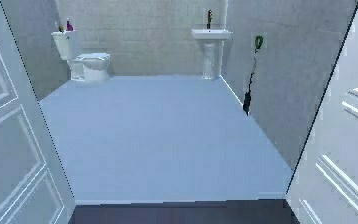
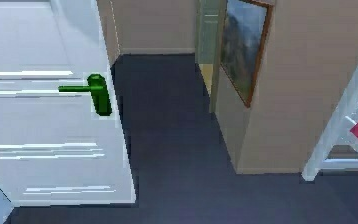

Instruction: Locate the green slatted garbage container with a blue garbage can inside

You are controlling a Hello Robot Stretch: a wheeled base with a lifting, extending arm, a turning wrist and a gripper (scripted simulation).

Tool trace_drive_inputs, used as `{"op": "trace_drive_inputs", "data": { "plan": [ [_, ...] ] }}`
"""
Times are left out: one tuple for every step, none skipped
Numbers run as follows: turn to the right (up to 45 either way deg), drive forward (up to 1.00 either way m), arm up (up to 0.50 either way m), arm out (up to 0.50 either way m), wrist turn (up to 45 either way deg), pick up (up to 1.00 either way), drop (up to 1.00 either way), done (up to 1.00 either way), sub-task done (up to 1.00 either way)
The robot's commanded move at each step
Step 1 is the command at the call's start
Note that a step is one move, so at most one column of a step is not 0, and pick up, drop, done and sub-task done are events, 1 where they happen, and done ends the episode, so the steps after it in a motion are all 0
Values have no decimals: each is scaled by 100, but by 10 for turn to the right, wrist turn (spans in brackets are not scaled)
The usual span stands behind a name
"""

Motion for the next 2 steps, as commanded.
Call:
{"op": "trace_drive_inputs", "data": {
  "plan": [
    [0,60,0,0,0,0,0,0,0],
    [-270,0,0,0,0,0,0,0,0]
  ]
}}
